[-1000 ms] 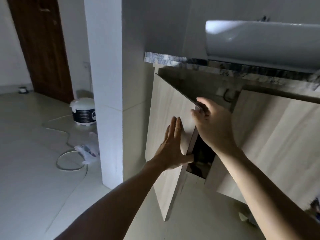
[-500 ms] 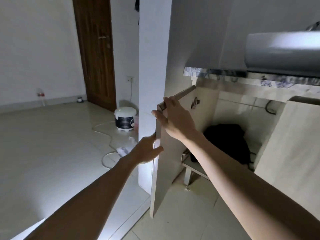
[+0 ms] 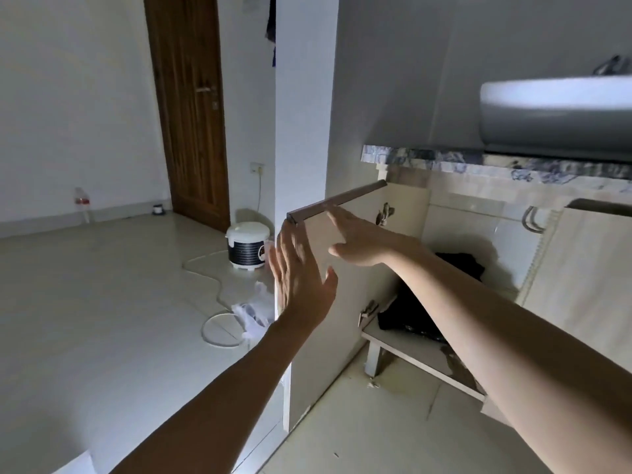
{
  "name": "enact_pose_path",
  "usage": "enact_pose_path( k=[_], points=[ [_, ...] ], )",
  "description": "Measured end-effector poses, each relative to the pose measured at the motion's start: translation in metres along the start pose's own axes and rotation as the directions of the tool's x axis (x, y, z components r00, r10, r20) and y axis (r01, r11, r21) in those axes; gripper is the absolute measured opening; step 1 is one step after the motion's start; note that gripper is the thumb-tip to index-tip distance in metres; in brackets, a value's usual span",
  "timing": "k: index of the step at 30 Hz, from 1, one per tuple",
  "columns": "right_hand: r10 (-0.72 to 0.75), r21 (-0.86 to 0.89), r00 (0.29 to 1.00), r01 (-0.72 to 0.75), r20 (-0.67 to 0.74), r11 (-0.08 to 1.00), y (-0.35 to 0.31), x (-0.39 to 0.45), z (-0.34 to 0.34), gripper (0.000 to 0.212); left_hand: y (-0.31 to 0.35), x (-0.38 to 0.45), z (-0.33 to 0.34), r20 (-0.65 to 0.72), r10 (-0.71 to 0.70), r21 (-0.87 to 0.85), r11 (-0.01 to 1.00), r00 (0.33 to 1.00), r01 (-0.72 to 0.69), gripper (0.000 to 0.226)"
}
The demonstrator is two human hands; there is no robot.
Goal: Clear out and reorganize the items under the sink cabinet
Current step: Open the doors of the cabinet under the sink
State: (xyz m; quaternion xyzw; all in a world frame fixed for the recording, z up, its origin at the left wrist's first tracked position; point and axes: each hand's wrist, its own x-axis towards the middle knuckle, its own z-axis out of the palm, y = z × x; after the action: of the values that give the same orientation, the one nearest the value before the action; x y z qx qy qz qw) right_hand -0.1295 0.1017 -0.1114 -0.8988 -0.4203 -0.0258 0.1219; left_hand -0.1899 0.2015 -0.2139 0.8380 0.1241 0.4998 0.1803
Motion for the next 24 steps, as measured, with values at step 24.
enact_pose_path(
  k=[24],
  points=[
    [0.495, -0.389, 0.629, -0.769, -0.599, 0.507, 0.301, -0.157, -0.068, 0.069, 0.253, 0.001, 0.299, 0.805, 0.515, -0.593, 0.701, 0.294, 0.396, 0.082]
  ],
)
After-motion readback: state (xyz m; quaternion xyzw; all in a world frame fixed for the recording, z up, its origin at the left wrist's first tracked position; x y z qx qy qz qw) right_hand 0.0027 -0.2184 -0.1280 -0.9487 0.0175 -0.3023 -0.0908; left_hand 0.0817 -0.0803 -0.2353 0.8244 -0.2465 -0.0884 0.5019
